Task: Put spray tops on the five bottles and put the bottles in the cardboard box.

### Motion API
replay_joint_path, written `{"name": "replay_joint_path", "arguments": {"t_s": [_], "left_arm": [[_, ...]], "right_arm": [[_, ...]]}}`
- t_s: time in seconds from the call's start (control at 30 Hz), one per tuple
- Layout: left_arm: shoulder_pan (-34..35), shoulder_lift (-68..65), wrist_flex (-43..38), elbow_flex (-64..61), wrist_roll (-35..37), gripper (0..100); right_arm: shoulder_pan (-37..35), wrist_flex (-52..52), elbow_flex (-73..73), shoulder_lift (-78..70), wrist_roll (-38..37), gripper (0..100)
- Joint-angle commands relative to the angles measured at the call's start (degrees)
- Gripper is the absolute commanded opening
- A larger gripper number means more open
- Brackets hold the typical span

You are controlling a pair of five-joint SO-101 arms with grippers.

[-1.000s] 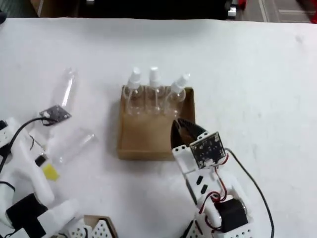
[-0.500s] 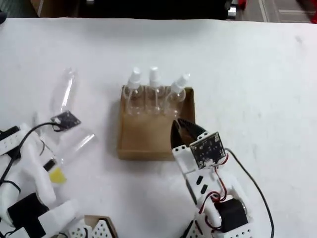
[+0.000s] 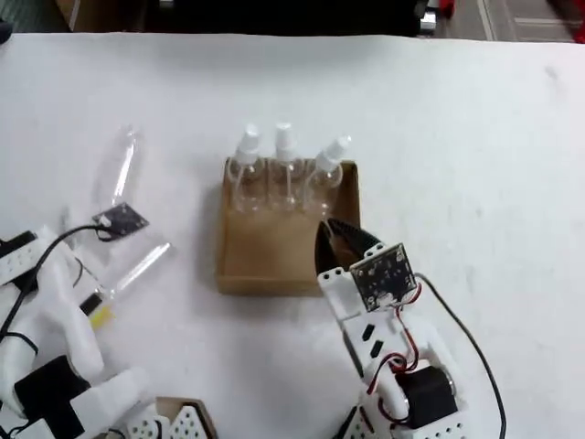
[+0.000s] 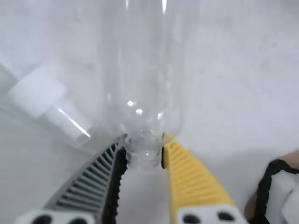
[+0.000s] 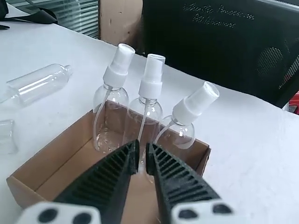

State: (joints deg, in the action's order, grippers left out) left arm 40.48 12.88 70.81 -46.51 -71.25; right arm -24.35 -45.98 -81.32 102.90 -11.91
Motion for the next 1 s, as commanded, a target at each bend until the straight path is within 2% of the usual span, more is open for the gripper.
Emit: {"name": "replay_joint_path", "arguments": {"t_s": [0.0,0.13,0.23,0.57,0.63,0.8,0.97], "left_arm": [[-0.9,5.6,12.0,10.1,-0.4,3],[-0.9,10.3,25.0,19.7,-0.6,3],[-0.9,13.9,29.3,24.2,-0.6,3],[-2.9,29.8,30.4,24.7,-0.1,3],[-4.5,33.6,30.4,24.7,2.9,3],[-13.8,42.7,30.4,24.7,12.9,3],[-26.5,47.6,31.3,24.7,22.1,3]], "right_arm": [[0.0,1.3,0.4,0.2,-0.6,1.8],[0.0,1.3,0.4,0.2,-0.6,1.8],[0.0,1.3,0.4,0.2,-0.6,1.8],[-1.0,3.0,0.9,0.2,-0.6,1.8],[-2.1,3.1,0.8,0.2,-0.6,1.8],[-3.5,3.1,0.8,0.2,-0.6,1.8],[-2.6,1.9,2.5,0.3,-0.2,1.7]]}}
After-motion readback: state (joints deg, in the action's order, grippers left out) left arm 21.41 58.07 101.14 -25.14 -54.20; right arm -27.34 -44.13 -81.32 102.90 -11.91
